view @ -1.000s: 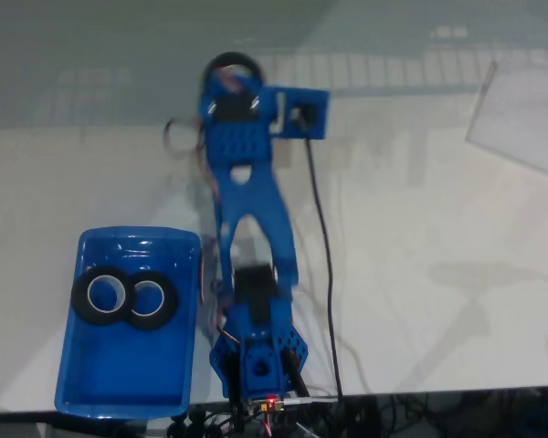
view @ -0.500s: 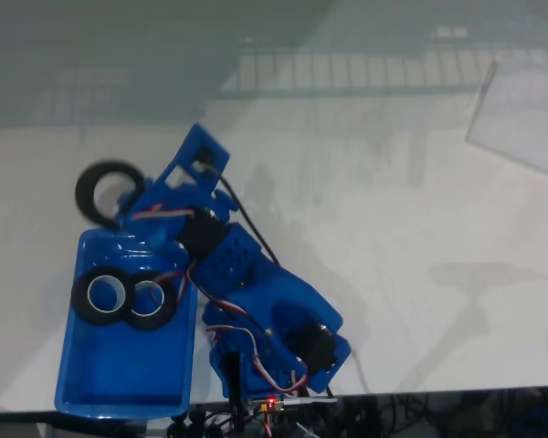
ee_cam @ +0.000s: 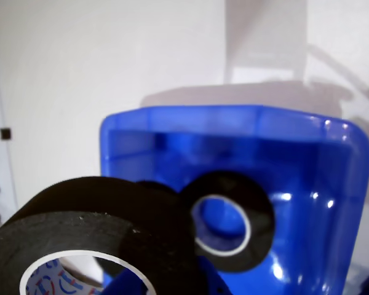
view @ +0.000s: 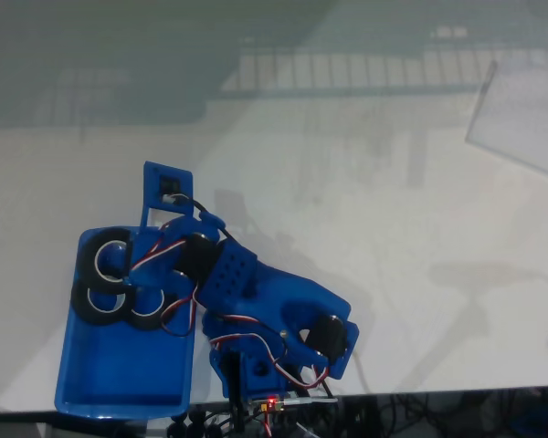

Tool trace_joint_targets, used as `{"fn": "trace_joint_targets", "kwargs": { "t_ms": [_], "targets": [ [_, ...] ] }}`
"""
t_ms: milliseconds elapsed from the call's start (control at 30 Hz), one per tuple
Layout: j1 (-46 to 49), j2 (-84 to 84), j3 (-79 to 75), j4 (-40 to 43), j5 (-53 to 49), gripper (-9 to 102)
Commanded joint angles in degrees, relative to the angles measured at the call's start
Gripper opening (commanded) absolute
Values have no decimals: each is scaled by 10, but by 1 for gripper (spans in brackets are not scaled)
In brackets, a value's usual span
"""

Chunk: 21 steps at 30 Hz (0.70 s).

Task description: Grasp all tape and put them in the bin.

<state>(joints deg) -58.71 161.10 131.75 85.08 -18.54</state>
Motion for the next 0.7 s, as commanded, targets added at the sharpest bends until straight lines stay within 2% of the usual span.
{"fn": "trace_joint_targets", "kwargs": {
  "t_ms": [0,133,300,400,533,667],
  "targets": [
    [-7,9,8,-16,-24,0],
    [-9,13,32,-26,-35,1],
    [-2,18,55,-46,-20,25],
    [0,22,60,-65,16,34],
    [11,33,65,-99,45,37],
    [82,54,66,-149,75,36]
  ]
}}
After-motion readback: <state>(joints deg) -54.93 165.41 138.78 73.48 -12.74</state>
